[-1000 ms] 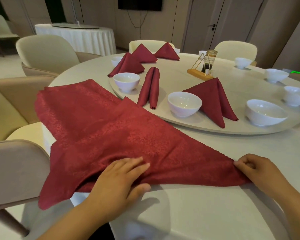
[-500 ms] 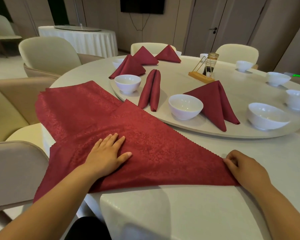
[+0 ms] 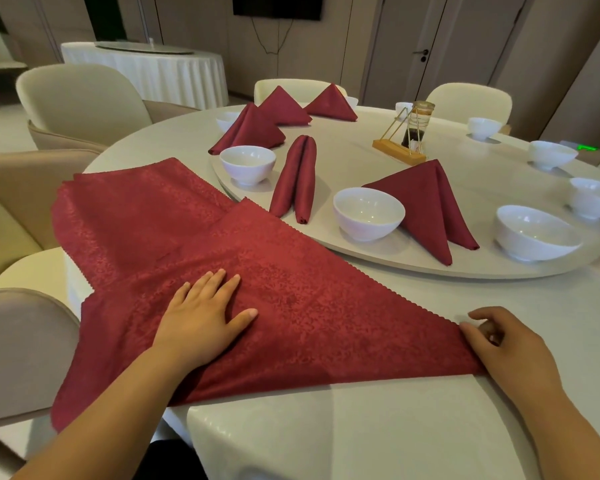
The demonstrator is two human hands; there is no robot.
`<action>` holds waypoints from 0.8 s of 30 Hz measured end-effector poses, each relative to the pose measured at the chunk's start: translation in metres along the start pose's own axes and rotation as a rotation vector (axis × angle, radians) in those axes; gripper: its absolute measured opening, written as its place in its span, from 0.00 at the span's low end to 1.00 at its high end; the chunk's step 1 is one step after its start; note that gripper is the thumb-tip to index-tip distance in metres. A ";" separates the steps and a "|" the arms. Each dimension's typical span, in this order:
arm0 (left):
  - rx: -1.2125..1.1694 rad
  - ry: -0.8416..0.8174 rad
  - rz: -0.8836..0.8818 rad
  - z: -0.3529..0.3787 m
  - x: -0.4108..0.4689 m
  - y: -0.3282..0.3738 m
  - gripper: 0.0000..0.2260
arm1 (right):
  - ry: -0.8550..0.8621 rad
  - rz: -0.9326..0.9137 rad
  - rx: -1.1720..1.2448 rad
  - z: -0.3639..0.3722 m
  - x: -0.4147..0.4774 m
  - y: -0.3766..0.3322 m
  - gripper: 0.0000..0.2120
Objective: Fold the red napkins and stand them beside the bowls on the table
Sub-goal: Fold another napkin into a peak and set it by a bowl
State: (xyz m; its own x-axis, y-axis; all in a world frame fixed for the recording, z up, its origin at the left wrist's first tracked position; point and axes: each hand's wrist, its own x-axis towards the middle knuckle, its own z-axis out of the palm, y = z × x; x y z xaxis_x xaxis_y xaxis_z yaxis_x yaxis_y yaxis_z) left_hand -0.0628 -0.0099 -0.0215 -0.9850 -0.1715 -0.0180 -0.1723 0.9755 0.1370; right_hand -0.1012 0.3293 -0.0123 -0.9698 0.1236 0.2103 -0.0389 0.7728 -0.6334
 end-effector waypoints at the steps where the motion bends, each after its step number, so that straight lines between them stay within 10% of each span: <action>1: 0.001 0.001 -0.003 0.000 0.001 0.000 0.50 | 0.023 -0.004 -0.029 0.000 0.000 0.001 0.04; 9: 0.019 -0.024 -0.003 -0.002 0.000 0.001 0.32 | 0.185 -0.067 0.031 -0.002 -0.007 -0.034 0.23; 16: 0.024 -0.030 -0.004 -0.002 0.000 0.002 0.29 | -0.267 -0.650 -0.367 0.067 -0.060 -0.096 0.29; 19: 0.026 -0.035 -0.004 -0.003 0.000 0.002 0.29 | -0.497 -0.507 -0.423 0.072 -0.055 -0.084 0.47; 24: 0.034 -0.039 -0.005 -0.005 -0.001 0.003 0.29 | -0.397 -0.308 -0.530 0.041 -0.029 -0.041 0.40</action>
State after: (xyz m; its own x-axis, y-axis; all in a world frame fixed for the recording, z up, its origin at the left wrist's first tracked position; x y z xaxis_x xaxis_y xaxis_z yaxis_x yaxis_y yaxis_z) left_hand -0.0619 -0.0073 -0.0166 -0.9835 -0.1717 -0.0573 -0.1769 0.9788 0.1033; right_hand -0.0810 0.2686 -0.0236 -0.9518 -0.3054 -0.0286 -0.3000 0.9461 -0.1221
